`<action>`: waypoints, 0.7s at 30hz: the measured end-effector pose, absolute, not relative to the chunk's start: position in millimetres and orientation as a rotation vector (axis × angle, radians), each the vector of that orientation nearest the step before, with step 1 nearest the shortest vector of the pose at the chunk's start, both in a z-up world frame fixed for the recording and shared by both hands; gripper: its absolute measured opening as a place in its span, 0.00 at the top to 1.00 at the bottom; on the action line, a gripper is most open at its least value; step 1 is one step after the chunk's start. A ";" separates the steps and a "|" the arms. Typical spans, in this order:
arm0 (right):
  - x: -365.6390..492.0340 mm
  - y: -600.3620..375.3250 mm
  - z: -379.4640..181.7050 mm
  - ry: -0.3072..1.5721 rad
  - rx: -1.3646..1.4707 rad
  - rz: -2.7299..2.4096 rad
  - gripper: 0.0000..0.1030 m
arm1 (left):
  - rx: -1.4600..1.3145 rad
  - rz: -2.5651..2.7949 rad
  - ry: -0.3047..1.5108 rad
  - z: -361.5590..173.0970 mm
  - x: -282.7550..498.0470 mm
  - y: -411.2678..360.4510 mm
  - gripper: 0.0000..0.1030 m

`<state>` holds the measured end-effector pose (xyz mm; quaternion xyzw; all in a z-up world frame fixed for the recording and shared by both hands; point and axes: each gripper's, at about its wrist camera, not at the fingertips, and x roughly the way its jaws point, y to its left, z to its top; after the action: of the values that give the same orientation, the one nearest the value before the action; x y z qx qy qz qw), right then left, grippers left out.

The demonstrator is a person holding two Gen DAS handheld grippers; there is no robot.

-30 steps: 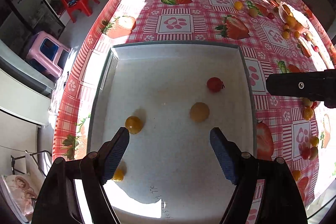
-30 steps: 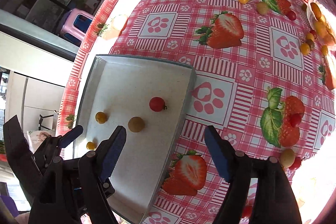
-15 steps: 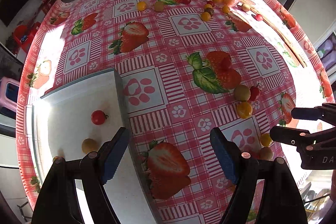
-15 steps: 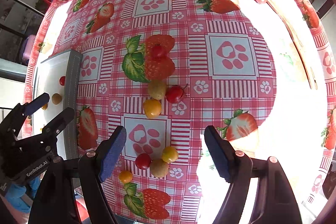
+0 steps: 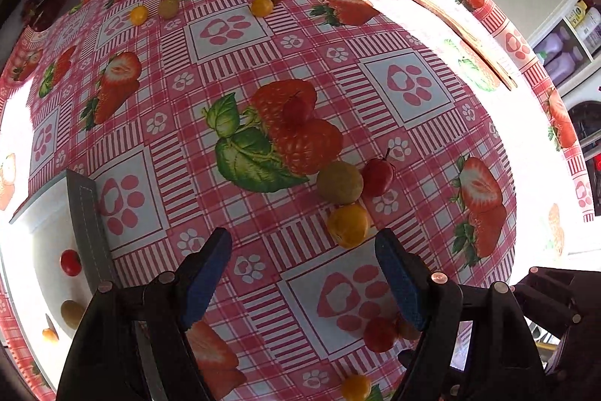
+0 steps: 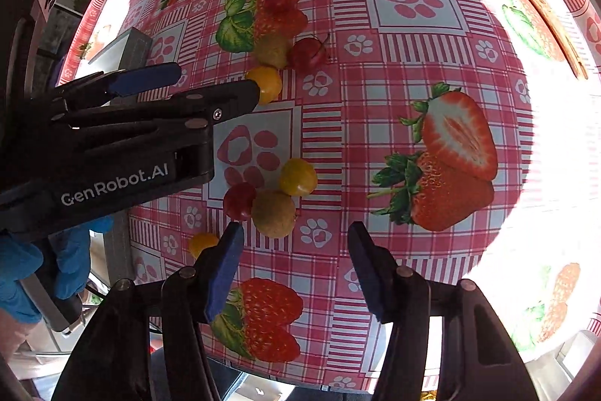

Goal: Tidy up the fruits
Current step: 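Grasp a yellow cherry tomato with the left gripper while the right grasps a greenish-yellow fruit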

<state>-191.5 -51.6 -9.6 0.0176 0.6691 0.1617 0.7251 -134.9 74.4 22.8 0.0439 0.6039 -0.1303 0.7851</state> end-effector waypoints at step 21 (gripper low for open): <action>-166.7 -68.2 -6.3 1.378 0.131 0.300 0.74 | 0.049 -0.218 1.304 17.5 -125.1 95.0 0.75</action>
<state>-166.7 -68.2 -6.3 0.0600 0.6327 0.1377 0.7597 -125.1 95.0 17.5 0.0226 0.6055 -0.1014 0.7890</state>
